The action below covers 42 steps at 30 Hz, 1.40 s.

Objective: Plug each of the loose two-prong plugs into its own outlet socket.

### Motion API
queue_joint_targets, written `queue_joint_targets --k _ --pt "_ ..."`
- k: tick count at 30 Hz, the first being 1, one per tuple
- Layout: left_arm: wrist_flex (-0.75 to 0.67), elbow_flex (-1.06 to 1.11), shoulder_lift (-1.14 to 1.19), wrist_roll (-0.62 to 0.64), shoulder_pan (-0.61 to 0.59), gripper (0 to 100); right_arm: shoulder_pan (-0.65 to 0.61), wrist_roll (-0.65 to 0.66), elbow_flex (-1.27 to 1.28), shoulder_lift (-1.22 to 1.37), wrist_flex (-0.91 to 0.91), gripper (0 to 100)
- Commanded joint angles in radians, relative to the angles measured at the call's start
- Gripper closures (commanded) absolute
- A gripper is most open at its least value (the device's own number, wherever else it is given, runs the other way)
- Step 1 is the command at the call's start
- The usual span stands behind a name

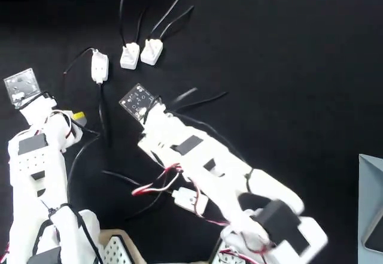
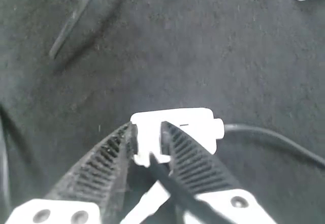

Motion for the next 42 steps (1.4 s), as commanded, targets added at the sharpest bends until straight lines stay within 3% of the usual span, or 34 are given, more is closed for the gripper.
queue_joint_targets --k 1,5,10,14,16,21,27,33,42 --pt "0.061 -0.085 -0.026 -0.012 0.012 71 0.008 0.0 -0.085 -0.209 0.227 81.0" --pt "0.193 -0.15 -0.026 -0.025 0.07 68 0.011 0.0 -0.122 -0.435 0.433 80.8" --pt "0.307 -0.191 -0.041 -0.147 0.15 68 0.055 -0.012 -0.119 -0.653 0.614 81.0" --pt "0.365 -0.18 -0.137 -0.204 0.197 68 0.158 -0.083 -0.117 -0.716 0.695 92.7" --pt "0.407 -0.173 -0.209 -0.227 0.222 68 0.218 -0.091 -0.107 -0.717 0.689 99.2" --pt "0.459 -0.093 -0.377 -0.295 0.28 68 0.301 -0.095 0.008 -0.719 0.589 98.5" --pt "0.411 0.068 -0.428 -0.391 0.355 68 0.388 -0.187 0.114 -0.719 0.431 98.6" --pt "0.404 0.096 -0.354 -0.407 0.479 68 0.427 -0.189 0.125 -0.717 0.41 98.6" --pt "0.249 0.058 -0.086 -0.405 0.598 66 0.427 -0.189 0.145 -0.717 0.404 98.5"
